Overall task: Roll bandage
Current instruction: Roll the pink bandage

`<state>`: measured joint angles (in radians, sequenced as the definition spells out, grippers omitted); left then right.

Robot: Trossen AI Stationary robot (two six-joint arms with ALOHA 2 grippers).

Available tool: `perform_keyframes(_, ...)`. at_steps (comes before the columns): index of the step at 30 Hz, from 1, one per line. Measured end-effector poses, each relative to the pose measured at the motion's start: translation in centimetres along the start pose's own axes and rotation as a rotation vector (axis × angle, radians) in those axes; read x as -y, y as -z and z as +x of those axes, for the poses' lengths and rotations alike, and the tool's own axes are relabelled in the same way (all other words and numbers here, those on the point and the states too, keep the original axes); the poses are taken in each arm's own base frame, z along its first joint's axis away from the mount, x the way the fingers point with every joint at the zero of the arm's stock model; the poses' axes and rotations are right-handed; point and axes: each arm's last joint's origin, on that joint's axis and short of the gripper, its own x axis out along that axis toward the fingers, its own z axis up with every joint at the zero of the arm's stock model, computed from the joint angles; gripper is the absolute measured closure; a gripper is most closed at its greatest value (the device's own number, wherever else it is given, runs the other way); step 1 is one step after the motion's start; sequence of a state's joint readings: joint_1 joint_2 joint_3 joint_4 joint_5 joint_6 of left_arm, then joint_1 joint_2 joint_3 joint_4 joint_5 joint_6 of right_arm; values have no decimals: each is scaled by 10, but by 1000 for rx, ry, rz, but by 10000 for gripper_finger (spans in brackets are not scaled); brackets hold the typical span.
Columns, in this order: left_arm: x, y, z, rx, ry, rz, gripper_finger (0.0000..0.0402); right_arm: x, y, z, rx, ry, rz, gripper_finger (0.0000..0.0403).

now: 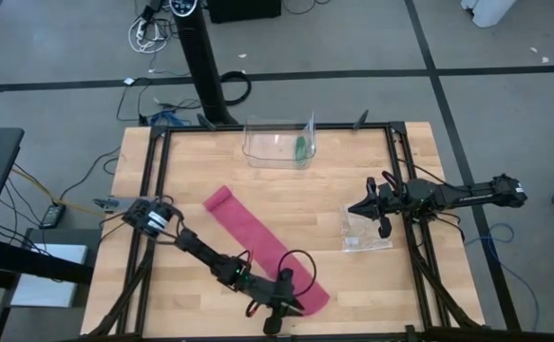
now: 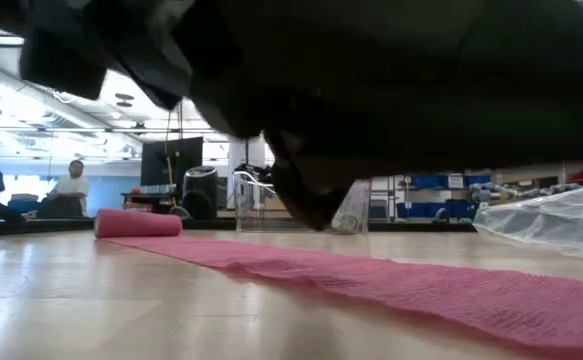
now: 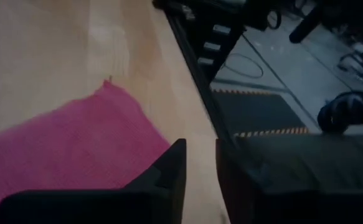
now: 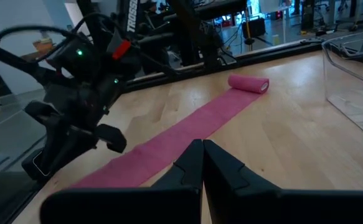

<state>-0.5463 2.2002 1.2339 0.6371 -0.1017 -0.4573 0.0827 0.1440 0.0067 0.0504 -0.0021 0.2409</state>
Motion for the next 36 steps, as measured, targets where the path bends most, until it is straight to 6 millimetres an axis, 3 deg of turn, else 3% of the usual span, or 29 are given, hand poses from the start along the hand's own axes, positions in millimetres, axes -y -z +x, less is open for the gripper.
perform_keyframes(7, 23, -10, -10, 160, -180, 111, 282, 0, 0, 0, 3, -1, 0, 396)
perform_keyframes(17, 21, -20, -28, -11, -307, 143, 298, 0, -1, 0, 6, -2, 0, 396)
perform_keyframes(26, 24, -58, -84, -213, -451, 294, 390, 0, -1, 0, 7, -2, 0, 396)
perform_keyframes(31, 24, -70, -117, -199, -417, 435, 392, 0, -1, 0, 8, -2, 0, 396)
perform_keyframes(36, 4, -66, -150, -135, -396, 406, 396, 0, -1, 0, 8, -2, -18, 395)
